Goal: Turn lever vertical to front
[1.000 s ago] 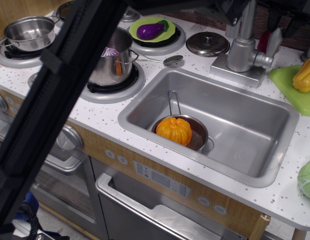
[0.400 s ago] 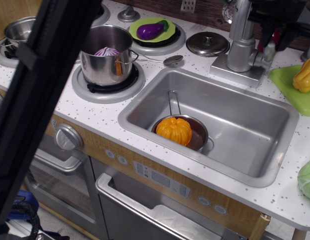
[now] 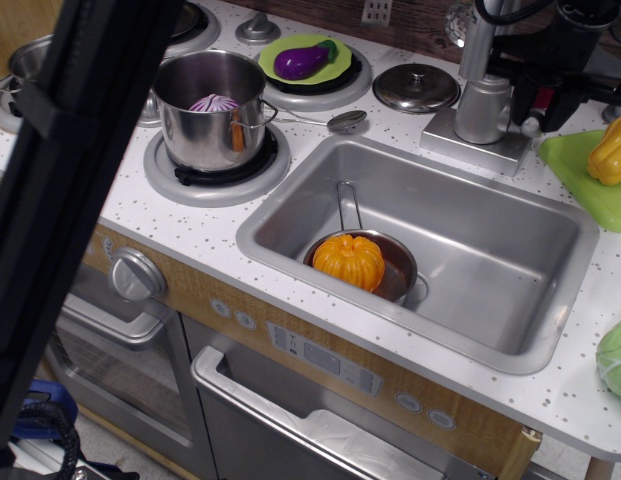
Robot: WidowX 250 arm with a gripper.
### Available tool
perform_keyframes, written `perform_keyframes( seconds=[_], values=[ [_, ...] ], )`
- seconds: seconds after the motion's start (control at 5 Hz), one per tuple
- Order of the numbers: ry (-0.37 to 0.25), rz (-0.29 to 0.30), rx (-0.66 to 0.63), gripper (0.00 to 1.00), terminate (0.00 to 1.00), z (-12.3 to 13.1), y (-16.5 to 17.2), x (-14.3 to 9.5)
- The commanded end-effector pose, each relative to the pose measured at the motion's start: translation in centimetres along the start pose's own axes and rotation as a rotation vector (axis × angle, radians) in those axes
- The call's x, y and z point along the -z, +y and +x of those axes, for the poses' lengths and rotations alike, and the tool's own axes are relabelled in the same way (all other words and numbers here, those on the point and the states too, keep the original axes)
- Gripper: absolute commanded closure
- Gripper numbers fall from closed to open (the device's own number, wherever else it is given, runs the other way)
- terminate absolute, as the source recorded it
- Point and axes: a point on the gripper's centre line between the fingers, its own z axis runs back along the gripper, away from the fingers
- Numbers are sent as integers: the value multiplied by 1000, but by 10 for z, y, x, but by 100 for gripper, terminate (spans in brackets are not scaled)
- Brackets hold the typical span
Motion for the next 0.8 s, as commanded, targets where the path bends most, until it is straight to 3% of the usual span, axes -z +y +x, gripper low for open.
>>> perform_keyframes(
  seconds=[0.0, 0.2, 0.4, 0.6],
  values=[
    [-28, -64, -37, 100, 0, -3, -10, -27],
    [-20, -57, -32, 100, 0, -4, -9, -21],
    [-21, -44, -17, 0, 0, 2, -6, -22],
    [-7, -15, 2, 0, 0, 9, -3, -33]
  ],
)
